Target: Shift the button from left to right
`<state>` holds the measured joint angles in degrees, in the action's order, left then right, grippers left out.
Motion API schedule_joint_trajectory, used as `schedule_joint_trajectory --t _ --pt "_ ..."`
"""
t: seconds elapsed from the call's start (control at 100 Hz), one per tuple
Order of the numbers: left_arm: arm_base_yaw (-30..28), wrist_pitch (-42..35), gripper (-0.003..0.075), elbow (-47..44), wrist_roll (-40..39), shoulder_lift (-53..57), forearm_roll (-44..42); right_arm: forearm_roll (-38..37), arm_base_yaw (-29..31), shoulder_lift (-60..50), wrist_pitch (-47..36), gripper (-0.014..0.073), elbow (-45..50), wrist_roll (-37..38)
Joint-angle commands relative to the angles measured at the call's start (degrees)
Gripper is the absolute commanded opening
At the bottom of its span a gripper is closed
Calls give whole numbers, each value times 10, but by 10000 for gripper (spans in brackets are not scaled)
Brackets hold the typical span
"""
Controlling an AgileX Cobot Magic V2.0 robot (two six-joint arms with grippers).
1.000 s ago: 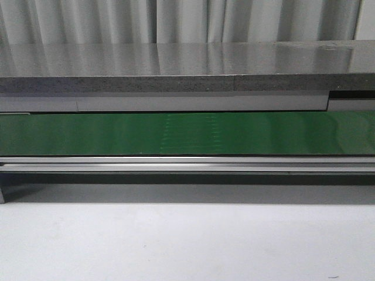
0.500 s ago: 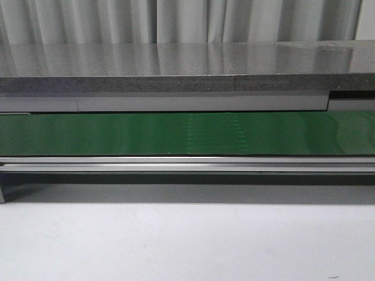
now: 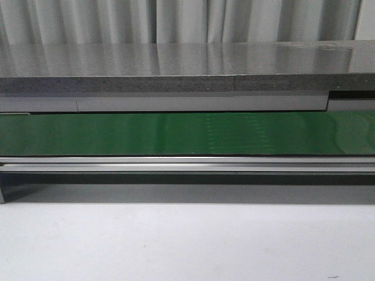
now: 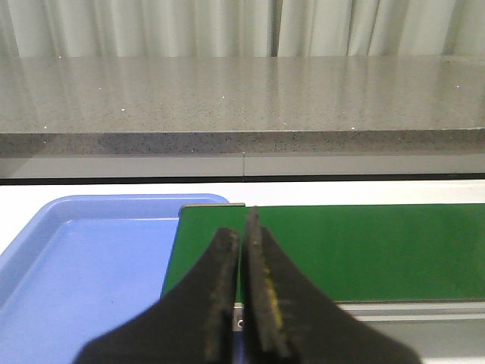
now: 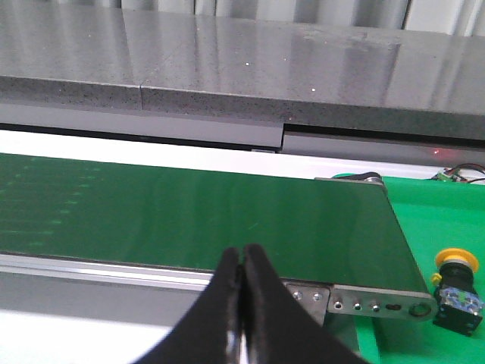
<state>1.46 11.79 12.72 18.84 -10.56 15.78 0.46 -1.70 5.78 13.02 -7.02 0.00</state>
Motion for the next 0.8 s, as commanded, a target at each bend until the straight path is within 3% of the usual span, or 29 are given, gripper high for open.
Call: schedule_joint_trajectory --t 0.0,0.12,0.79 --pt "5 -50 5 17 0 -6 4 -8 -1 -29 -50 -67 7 0" --pt "5 -50 5 17 0 -6 4 -8 -1 -76 -52 -67 40 0" --pt "5 -50 5 17 0 -6 4 -8 -3 -72 -124 -67 87 0"
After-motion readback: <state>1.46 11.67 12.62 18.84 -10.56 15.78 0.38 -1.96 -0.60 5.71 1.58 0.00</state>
